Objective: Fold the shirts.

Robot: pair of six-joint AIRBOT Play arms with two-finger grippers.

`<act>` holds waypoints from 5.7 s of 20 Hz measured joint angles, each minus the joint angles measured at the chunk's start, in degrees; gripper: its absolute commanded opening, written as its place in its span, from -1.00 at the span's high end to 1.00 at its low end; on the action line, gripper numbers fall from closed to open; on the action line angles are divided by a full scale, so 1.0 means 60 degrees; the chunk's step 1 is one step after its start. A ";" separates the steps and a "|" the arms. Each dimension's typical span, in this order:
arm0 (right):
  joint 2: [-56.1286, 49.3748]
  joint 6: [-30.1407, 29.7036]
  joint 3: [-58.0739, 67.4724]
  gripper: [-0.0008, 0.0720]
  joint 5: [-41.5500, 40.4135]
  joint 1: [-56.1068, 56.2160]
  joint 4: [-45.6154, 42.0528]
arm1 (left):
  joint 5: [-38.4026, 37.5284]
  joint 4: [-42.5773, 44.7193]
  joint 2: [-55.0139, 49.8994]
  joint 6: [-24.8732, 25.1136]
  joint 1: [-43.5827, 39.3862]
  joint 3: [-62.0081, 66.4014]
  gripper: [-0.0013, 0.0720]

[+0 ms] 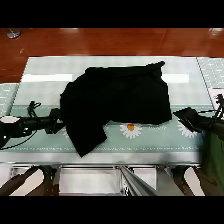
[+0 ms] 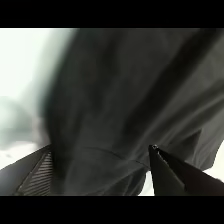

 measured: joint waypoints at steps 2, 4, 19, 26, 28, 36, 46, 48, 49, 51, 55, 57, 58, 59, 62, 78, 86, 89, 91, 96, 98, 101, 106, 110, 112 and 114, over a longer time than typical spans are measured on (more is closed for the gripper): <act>0.0011 0.0073 -0.0007 -0.74 0.0069 0.0000 0.0011 | 0.0433 0.0124 -0.0124 -0.0073 -0.0455 -0.0011 0.89; 0.0018 0.0142 -0.0015 -0.74 0.0117 0.0000 -0.0018 | 0.0550 0.0018 -0.0160 0.0004 -0.0692 0.0098 0.89; -0.2998 0.1158 0.0852 -0.71 -0.0670 0.1319 -0.1191 | 0.0044 -0.0277 0.0106 0.0310 -0.1042 0.0732 0.89; -0.4940 0.2062 0.2313 0.27 -0.0951 0.2885 -0.1348 | 0.0036 -0.0412 0.0135 0.0517 -0.1042 0.0732 0.89; -0.5424 0.2186 0.2903 0.90 -0.1027 0.3238 -0.1322 | 0.0036 -0.0474 0.0135 0.0659 -0.1042 0.0739 0.89; -0.6014 0.2222 0.8062 0.90 0.0448 0.3585 -0.1537 | -0.0055 -0.1603 0.0463 0.1173 -0.1002 0.3738 0.89; -0.3657 0.2557 1.5770 0.90 0.1494 0.3497 -0.2546 | 0.0437 0.1005 0.1530 0.0885 -0.0765 1.3125 0.90; -0.2608 0.2492 1.5646 0.90 0.1555 0.3497 -0.2834 | 0.0372 0.2725 0.2237 0.0248 -0.0750 1.3774 0.90; -0.2076 0.2477 1.5551 0.90 0.1687 0.3497 -0.2932 | 0.0197 0.3461 0.2634 0.0015 -0.0743 1.3978 0.90; -0.1089 0.2452 1.5318 0.90 0.1985 0.3497 -0.2903 | -0.0357 0.4590 0.3377 -0.0350 -0.0736 1.4192 0.90; 0.0459 0.2473 1.4968 0.90 0.2769 0.3497 -0.2881 | -0.2029 0.6430 0.4594 -0.1319 -0.0732 1.4375 0.90; 0.0882 0.2586 1.4896 0.90 0.3351 0.3497 -0.3082 | -0.3439 0.6929 0.4903 -0.1585 -0.0739 1.4367 0.90; 0.1016 0.2659 1.4845 0.90 0.3679 0.3497 -0.3246 | -0.3876 0.7067 0.5034 -0.1698 -0.0747 1.4302 0.90; 0.1104 0.2725 1.4746 0.90 0.3956 0.3497 -0.3388 | -0.4266 0.7158 0.5129 -0.1807 -0.0739 1.4174 0.90; 0.1253 0.2798 1.3934 0.90 0.4364 0.3497 -0.3595 | -0.4918 0.7362 0.5184 -0.2095 -0.0696 1.3307 0.90; -0.3264 0.1195 0.7453 0.90 -0.0623 0.3508 -0.1912 | 0.0976 0.4947 0.0616 -0.1923 -0.1752 0.7111 0.90; -0.7712 0.1035 0.9541 0.90 -0.1300 0.3508 -0.0918 | 0.2302 0.3428 -0.2710 -0.2025 -0.1982 0.7497 0.89; -0.8480 0.1089 0.9810 0.90 -0.1209 0.3563 -0.0823 | 0.1898 0.3279 -0.3344 -0.1741 -0.2044 0.7522 0.89; -0.8706 0.1096 0.9883 0.90 -0.0933 0.3566 -0.0812 | 0.1402 0.3242 -0.3537 -0.1545 -0.2044 0.7552 0.89; -0.8725 0.0758 0.9927 0.90 0.0681 0.3206 -0.1297 | -0.0718 0.3322 -0.3676 -0.0692 -0.1596 0.7821 0.89; -0.8717 0.0718 0.9814 0.90 0.1453 0.3144 -0.1632 | -0.1687 0.3683 -0.3770 -0.0430 -0.1475 0.7839 0.89; -0.8717 0.0674 0.9566 0.90 0.2167 0.3191 -0.1996 | -0.2772 0.4401 -0.3909 -0.0229 -0.1410 0.7759 0.89; -0.8830 0.0874 0.9293 0.90 0.2320 0.3406 -0.2688 | -0.3257 0.4801 -0.4164 -0.0178 -0.1406 0.7672 0.89; -0.9027 0.1133 0.9242 -0.75 0.2306 0.3585 -0.2973 | -0.3348 0.4896 -0.4350 -0.0193 -0.1406 0.7661 -0.93; -0.9045 0.1177 0.9242 -0.74 0.2299 0.3628 -0.3031 | -0.3570 0.4954 -0.4375 -0.0324 -0.1395 0.7694 -0.96; -0.8867 0.1297 0.9256 -0.74 0.2521 0.3526 -0.3180 | -0.3945 0.4983 -0.4295 -0.0368 -0.1260 0.7774 -0.95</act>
